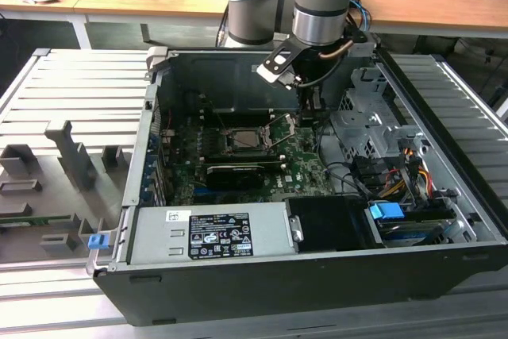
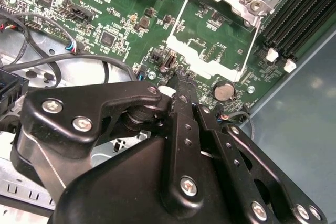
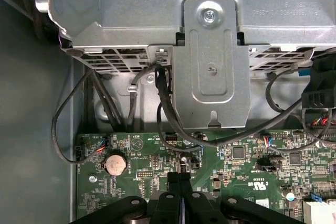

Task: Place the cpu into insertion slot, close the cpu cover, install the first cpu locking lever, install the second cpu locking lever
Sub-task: 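Close the cpu cover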

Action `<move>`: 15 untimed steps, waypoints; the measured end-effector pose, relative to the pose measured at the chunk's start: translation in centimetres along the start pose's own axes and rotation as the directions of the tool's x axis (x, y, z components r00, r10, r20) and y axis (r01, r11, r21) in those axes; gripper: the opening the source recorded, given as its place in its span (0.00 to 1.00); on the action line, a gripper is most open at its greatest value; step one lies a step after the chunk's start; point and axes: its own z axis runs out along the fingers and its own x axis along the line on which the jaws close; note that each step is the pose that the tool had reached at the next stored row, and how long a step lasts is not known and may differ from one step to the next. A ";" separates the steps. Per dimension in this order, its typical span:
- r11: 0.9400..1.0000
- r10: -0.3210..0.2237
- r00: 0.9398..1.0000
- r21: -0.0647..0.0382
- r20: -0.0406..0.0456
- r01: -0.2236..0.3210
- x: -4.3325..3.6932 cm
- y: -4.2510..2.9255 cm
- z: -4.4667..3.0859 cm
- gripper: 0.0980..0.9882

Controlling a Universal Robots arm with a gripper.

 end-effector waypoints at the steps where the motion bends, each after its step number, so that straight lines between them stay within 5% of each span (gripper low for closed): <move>1: 1.000 0.000 1.000 0.000 0.000 0.000 0.00 -0.02 0.00 0.01; 15: 1.000 0.000 1.000 0.000 0.000 0.000 -0.01 -0.56 -0.03 0.01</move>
